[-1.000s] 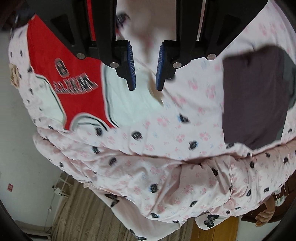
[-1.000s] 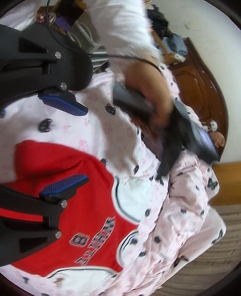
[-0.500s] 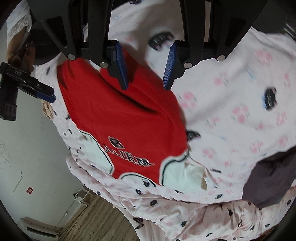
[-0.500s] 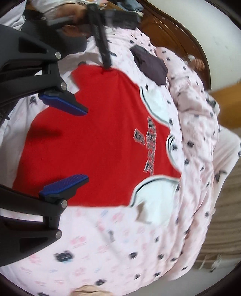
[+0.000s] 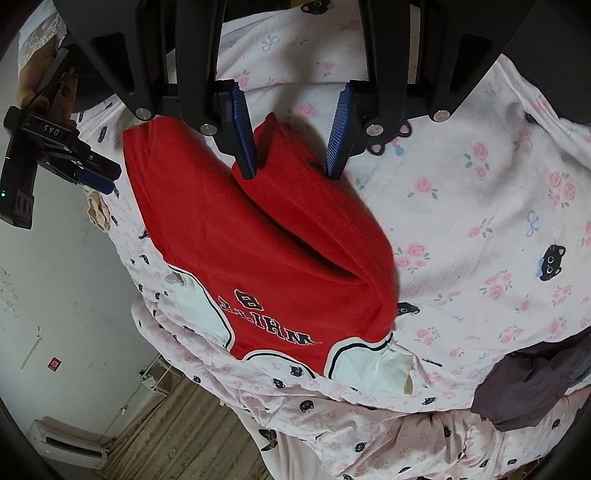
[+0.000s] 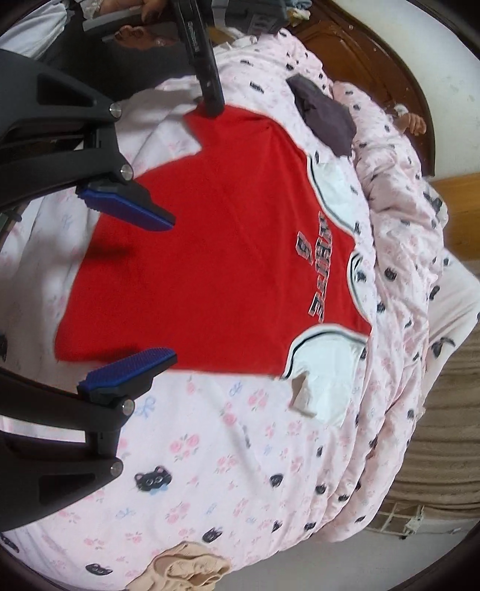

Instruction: Fold clothes

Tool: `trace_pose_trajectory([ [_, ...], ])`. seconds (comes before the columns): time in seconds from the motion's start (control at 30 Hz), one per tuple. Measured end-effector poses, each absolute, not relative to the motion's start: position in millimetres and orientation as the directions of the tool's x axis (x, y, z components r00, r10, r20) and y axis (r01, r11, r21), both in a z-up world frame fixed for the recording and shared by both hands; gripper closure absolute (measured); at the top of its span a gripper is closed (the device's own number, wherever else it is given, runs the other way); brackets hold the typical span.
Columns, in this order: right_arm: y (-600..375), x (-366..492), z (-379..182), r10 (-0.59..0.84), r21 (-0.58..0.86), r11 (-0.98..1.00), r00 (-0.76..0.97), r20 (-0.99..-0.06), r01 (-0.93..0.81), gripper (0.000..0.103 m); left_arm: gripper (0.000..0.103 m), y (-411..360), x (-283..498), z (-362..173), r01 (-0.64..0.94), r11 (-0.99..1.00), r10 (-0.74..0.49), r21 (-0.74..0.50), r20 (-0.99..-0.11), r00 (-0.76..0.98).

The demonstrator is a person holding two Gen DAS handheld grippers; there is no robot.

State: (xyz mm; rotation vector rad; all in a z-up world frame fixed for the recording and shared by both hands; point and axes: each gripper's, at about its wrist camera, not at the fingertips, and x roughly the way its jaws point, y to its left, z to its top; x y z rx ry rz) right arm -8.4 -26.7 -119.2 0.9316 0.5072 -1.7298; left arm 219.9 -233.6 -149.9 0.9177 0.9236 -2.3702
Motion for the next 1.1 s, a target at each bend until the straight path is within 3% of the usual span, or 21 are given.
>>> trace_pose_trajectory([
  [0.03,-24.7,-11.7,-120.6,-0.595,0.107,-0.363,-0.141,-0.791,0.926,0.036,0.073,-234.0,219.5,-150.8,0.596,-0.682,-0.153,-0.425,-0.713,-0.684],
  [0.1,-20.7,-18.4,-123.2,-0.586,0.114,-0.383,-0.147,-0.797,0.917,0.036,0.095,-234.9,218.7,-152.6,0.602,-0.678,-0.157,-0.422,-0.717,-0.679],
  [0.47,4.5,-70.8,-145.3,-0.573,0.346,-0.494,0.000,-0.820,0.797,0.037,0.100,-238.3,232.5,-131.8,0.593,-0.683,-0.188,-0.425,-0.682,-0.706],
  [0.67,-4.9,-72.8,-167.3,-0.498,0.348,-0.516,0.056,-0.865,0.783,0.057,0.100,-245.2,247.0,-112.5,0.603,-0.682,-0.215,-0.414,-0.675,-0.706],
  [0.77,-10.0,-68.2,-173.2,-0.474,0.340,-0.503,0.076,-0.877,0.795,0.082,0.100,-247.4,257.0,-108.0,0.612,-0.679,-0.216,-0.406,-0.687,-0.694],
  [0.8,-11.4,-66.1,-173.9,-0.471,0.345,-0.494,0.088,-0.878,0.798,0.097,0.100,-248.3,261.2,-107.1,0.618,-0.675,-0.221,-0.402,-0.690,-0.689],
  [0.97,-10.9,-56.3,-163.2,-0.503,0.358,-0.446,0.101,-0.858,0.820,0.099,0.100,-257.4,281.4,-103.5,0.651,-0.655,-0.245,-0.384,-0.707,-0.664],
  [1.1,7.1,-66.1,-146.2,-0.624,0.501,-0.401,0.172,-0.762,0.767,0.099,0.100,-267.0,292.5,-103.2,0.666,-0.638,-0.241,-0.386,-0.722,-0.649],
])
